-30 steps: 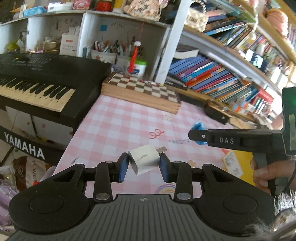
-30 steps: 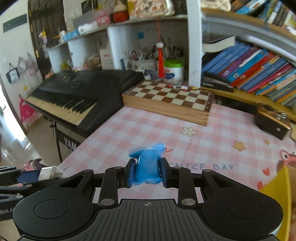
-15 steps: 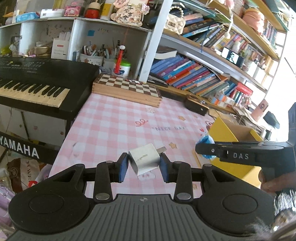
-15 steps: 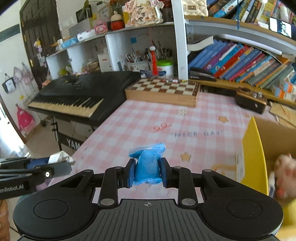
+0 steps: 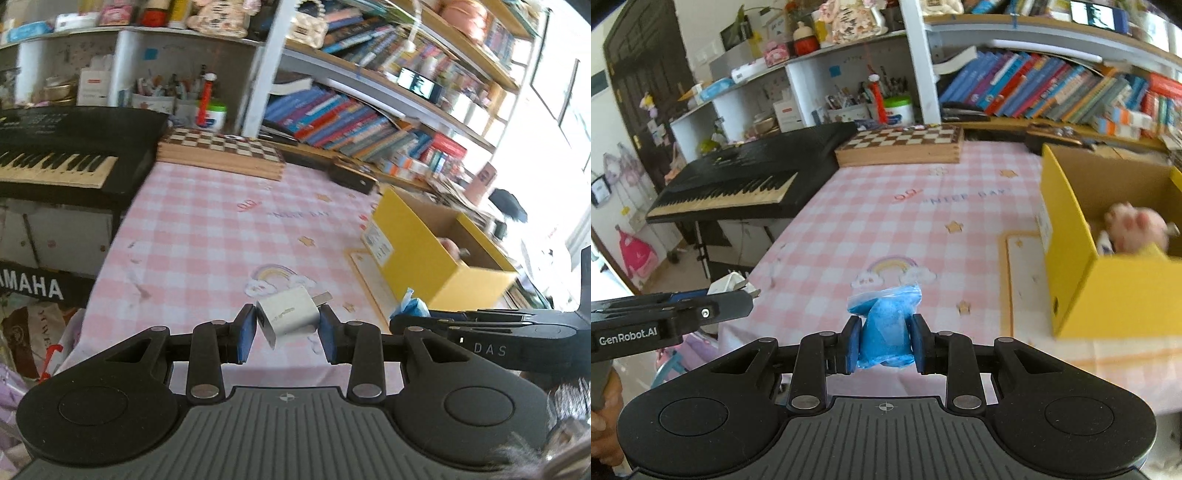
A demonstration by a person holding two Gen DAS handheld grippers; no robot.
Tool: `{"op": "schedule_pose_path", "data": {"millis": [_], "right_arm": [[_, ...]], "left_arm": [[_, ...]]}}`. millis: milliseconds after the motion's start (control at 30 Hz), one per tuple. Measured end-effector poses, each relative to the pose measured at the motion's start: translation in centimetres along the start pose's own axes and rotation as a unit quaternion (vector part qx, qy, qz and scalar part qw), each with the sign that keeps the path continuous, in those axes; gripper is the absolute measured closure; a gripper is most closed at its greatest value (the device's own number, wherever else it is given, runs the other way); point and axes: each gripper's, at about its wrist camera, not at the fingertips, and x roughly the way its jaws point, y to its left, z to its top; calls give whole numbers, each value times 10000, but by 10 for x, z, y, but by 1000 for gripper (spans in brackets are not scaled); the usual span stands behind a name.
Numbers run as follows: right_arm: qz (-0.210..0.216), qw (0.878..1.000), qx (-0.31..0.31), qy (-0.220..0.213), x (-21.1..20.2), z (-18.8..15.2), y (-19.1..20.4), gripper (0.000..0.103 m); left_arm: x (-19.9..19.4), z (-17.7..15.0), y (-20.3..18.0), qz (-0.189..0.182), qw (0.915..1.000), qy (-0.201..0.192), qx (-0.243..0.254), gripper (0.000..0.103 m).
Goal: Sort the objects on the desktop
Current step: 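Lift the white plug and blue cloth and carry both toward the yellow box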
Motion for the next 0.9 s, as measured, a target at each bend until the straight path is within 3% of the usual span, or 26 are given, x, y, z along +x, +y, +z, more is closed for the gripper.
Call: {"op": "schedule_pose_path", "data": {"millis": [333, 900], "right_arm": [[-426, 9978, 506, -68, -36, -36, -11, 76], [-1193, 9849, 1251, -93, -85, -73, -54, 76]], "left_arm": [[-4, -21, -35, -646, 9957, 326, 571, 70], [18, -33, -100, -1559, 9783, 720, 1158, 70]]}}
